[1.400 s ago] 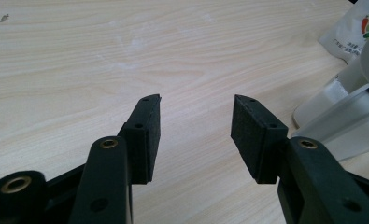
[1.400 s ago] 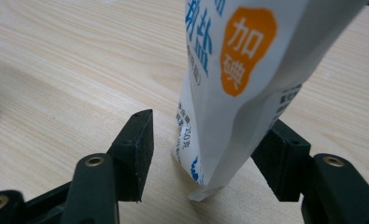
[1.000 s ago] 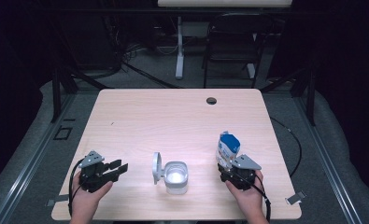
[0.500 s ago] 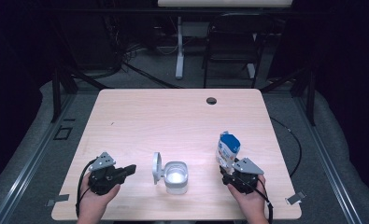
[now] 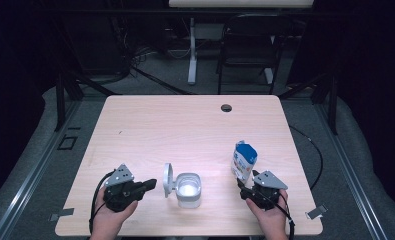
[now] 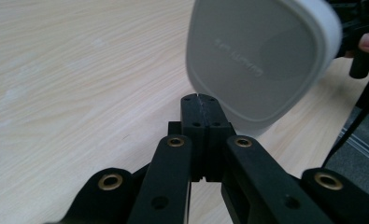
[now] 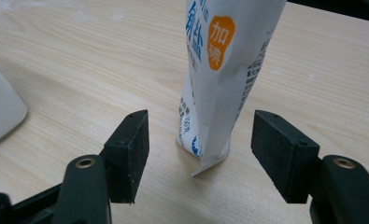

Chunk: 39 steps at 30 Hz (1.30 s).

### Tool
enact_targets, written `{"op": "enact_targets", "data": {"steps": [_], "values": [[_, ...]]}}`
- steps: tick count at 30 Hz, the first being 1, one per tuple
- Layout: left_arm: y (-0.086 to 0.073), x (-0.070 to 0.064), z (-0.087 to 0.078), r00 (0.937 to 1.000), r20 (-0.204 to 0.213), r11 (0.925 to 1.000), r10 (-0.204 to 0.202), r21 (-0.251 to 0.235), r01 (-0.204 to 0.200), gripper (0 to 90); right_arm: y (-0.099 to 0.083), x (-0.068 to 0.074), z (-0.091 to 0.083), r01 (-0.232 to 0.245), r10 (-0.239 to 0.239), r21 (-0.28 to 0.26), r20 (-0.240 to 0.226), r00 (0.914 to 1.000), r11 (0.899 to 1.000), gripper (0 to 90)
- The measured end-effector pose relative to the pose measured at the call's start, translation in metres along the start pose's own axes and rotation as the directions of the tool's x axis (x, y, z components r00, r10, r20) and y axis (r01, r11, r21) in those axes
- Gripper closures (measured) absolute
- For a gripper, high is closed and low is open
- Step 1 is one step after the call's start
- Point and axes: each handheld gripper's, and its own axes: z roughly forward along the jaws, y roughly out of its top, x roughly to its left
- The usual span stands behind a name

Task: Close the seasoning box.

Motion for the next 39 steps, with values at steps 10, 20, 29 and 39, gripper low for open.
{"op": "enact_targets", "data": {"steps": [10, 20, 29, 39], "values": [[0.011, -0.015, -0.001, 0.9993, 0.008, 0.9990, 0.037, -0.024, -0.036, 90.0, -0.001, 0.004, -0.002, 0.012, -0.012, -0.001, -0.004, 0.9999, 1.000, 36.9], [0.016, -0.021, 0.003, 0.9990, 0.014, 0.9985, 0.043, -0.033, -0.043, 90.0, -0.001, 0.004, -0.001, 0.012, -0.012, -0.003, -0.012, 0.9998, 1.000, 36.8], [0.018, -0.022, 0.006, 0.9987, 0.017, 0.9983, 0.048, -0.033, -0.047, 90.0, -0.001, 0.004, 0.001, 0.012, -0.012, 0.003, -0.012, 0.9999, 1.000, 36.9], [0.020, -0.037, 0.021, 0.9916, 0.081, 0.9950, 0.100, -0.008, -0.100, 90.0, -0.003, 0.003, 0.000, 0.002, -0.002, 0.005, -0.012, 0.9999, 1.000, 36.8]]}}
